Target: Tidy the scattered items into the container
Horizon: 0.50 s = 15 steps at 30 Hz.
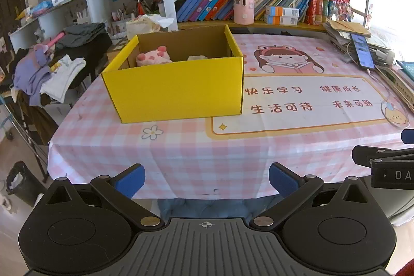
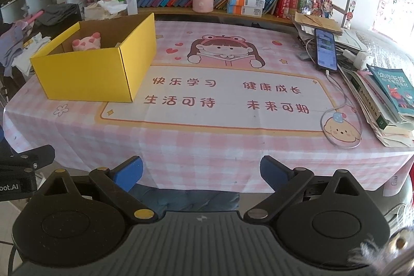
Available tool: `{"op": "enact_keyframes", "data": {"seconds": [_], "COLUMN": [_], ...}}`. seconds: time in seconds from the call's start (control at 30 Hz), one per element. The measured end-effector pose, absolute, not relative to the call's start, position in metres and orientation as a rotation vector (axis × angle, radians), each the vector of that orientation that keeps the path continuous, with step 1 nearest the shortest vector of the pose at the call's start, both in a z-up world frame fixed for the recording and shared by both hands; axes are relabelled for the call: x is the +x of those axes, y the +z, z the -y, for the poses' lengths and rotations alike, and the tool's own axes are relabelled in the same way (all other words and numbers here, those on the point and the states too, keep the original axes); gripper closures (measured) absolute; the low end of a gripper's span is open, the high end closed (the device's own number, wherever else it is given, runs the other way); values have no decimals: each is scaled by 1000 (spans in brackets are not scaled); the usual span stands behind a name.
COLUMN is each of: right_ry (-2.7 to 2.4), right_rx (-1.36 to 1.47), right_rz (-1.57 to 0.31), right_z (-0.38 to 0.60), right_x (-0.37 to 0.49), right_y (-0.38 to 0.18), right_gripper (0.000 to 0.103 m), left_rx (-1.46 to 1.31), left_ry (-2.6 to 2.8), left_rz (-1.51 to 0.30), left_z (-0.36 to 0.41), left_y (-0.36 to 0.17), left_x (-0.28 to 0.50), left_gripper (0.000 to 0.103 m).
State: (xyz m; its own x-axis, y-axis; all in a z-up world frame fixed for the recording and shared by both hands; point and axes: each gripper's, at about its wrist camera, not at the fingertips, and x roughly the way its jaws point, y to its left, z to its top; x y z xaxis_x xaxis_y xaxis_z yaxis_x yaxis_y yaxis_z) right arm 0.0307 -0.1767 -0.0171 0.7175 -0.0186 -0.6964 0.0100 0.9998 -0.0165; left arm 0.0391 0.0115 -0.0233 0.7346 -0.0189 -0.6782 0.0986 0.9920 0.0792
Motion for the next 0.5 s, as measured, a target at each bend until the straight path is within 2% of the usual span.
{"op": "enact_keyframes", "data": {"seconds": [0.5], "right_ry": [-18], "right_rx": [-9], "right_rz": [-771], "right_z": [178], "right_x": [30], "right_y": [-17], "right_gripper": [5], "left_rx": [111], "left_ry": [-76], "left_rz": [-753], "left_z": [-6], "left_y": [-23], "left_x": [41], "left_gripper": [0]}}
